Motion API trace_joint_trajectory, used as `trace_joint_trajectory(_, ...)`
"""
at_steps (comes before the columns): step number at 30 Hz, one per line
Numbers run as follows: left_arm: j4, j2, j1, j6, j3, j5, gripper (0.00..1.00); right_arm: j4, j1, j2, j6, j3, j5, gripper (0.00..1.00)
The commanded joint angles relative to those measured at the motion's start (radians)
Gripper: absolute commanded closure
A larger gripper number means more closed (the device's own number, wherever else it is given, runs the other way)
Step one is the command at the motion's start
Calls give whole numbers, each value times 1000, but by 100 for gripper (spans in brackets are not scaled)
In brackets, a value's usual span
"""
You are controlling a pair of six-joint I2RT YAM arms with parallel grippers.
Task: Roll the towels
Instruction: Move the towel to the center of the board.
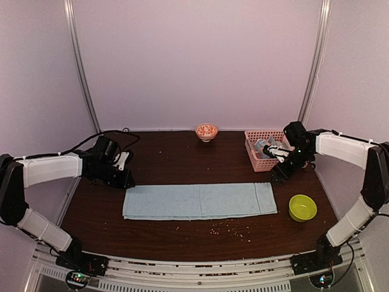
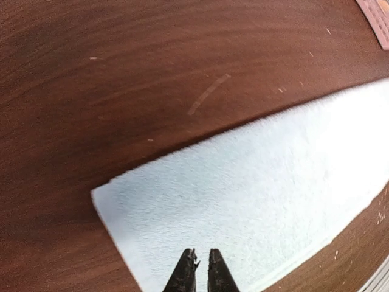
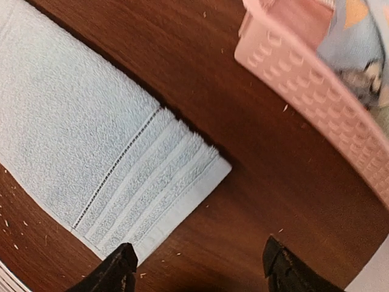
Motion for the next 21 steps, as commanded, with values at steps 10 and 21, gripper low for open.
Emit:
trace_joint_trajectory(10,28,41,-171,-82,-91,18,100,-64,2,142,-66,-72,7,56)
trace_joint_trajectory(21,49,78,-175,-89,-138,-6,100,85,2,263,40,-37,182,71)
